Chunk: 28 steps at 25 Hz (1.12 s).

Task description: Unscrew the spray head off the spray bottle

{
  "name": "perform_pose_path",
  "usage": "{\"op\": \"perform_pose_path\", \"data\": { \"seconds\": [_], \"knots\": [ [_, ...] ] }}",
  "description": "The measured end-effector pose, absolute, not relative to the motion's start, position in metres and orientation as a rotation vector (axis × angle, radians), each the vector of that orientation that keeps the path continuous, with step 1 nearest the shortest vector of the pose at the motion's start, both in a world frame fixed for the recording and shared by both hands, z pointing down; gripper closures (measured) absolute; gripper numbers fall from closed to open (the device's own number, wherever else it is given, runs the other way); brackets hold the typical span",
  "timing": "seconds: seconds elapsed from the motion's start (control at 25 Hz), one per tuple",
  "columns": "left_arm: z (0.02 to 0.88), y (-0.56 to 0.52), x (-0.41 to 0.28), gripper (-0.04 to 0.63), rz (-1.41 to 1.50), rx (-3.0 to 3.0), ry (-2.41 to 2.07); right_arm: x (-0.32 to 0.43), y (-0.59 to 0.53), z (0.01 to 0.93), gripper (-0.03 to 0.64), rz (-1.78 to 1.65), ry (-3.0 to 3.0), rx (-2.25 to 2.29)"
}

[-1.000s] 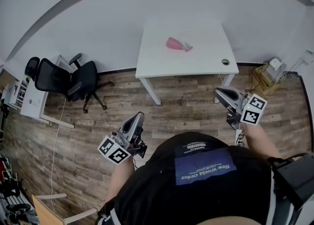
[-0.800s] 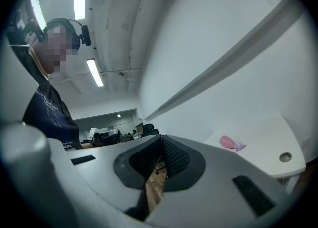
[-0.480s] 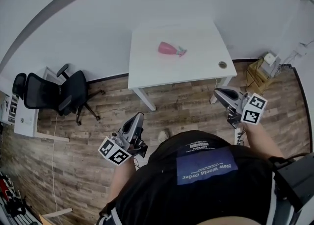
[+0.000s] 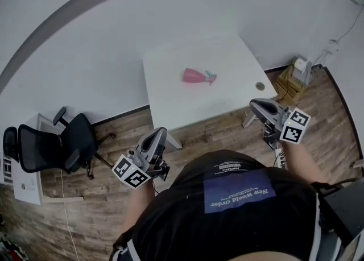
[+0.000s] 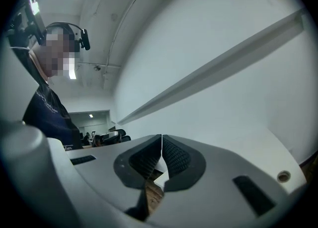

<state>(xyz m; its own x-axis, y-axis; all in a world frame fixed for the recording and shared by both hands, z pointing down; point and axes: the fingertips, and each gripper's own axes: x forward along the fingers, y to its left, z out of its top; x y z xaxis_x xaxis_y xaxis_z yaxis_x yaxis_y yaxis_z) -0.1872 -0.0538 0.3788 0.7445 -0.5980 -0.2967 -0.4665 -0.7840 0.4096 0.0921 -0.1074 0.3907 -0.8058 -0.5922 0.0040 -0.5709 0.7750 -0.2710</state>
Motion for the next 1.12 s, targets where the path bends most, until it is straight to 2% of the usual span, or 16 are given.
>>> {"op": "perform_pose_path", "data": {
  "seconds": [0.24,0.72,0.92,1.12],
  "knots": [
    [0.387,-0.106,-0.232,0.604,-0.586,2.639,-0.753,0.04,-0.148,0.392,0.621,-0.406,2.876,-0.983],
    [0.421,-0.16,-0.271,0.604,-0.559,2.525,-0.896,-0.019,-0.225,0.423,0.621,-0.513,2.976,-0.811],
    [0.42,-0.192,-0.26,0.604,-0.542,2.511,-1.019,-0.019,-0.277,0.441,0.621,-0.565,2.993,-0.671],
    [0.416,-0.235,-0.22,0.604,-0.525,2.484,-1.103,-0.011,-0.338,0.439,0.621,-0.571,3.024,-0.488]
  ]
}}
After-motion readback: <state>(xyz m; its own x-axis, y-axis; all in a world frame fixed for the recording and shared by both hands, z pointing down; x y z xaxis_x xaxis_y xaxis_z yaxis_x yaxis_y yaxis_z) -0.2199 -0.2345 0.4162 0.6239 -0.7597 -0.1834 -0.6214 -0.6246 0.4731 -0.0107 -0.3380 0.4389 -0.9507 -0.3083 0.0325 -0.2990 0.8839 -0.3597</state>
